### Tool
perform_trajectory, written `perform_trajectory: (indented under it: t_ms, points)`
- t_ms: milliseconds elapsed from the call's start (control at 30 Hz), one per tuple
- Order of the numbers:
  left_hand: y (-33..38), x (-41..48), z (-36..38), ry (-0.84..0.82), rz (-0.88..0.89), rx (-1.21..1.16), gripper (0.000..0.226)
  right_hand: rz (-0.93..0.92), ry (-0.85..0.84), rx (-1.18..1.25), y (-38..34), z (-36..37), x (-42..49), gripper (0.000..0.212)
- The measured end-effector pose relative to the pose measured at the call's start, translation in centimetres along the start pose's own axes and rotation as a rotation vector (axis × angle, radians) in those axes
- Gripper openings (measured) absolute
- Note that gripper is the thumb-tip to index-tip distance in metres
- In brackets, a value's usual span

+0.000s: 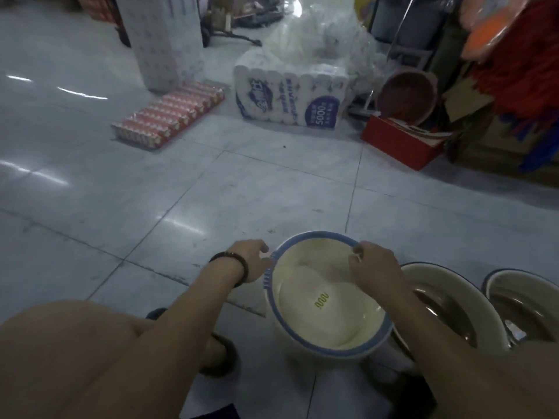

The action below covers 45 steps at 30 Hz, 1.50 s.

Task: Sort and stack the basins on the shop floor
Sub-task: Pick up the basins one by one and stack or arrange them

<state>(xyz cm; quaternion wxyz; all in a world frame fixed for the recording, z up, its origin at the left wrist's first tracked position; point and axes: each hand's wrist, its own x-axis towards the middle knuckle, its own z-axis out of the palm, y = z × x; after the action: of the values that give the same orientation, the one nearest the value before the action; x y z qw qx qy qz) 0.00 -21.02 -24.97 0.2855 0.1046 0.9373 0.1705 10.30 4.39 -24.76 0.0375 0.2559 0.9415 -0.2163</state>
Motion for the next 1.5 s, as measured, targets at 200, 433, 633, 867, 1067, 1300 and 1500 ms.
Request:
perform_trajectory:
  t_ms: [200,433,633,867,1067,1300,1500]
  points:
    - [-5.9,-11.1,-8.2,0.134,0.051,0.071,0.041,-0.341,-0.156,-0.016,-13.9,-1.7,-4.3,0.026]
    - [-16.3,-23.6,-12.2,0.413,-0.142,0.06,0.035,-0.773,-0.285,-0.119,-31.9,0.6,-13.2,0.041]
    - [-25.6,-37.0,-9.8,0.685,-0.478,-0.232,0.039,-1.111,-0.415,-0.013,-41.2,3.3,-23.7,0.021]
    - [-29.8,-51.1,-1.4,0.719,-0.891,-0.293,0.027,-1.444,-0.654,-0.045,-46.9,6.3,-37.2,0.02]
    - [-31.1,-56.8,4.0,0.668,-1.103,-0.341,0.028,-1.505,-0.776,-0.155,-47.5,9.7,-43.1,0.023]
    - [-35.1,-58.4,9.6,0.511,-1.22,-0.381,0.028,-1.462,-0.855,-0.344,-47.5,16.8,-44.0,0.015]
    - [-42.7,-57.4,10.6,0.283,-1.209,-0.417,0.031,-1.528,-0.877,-0.576,-51.1,26.0,-45.0,0.025]
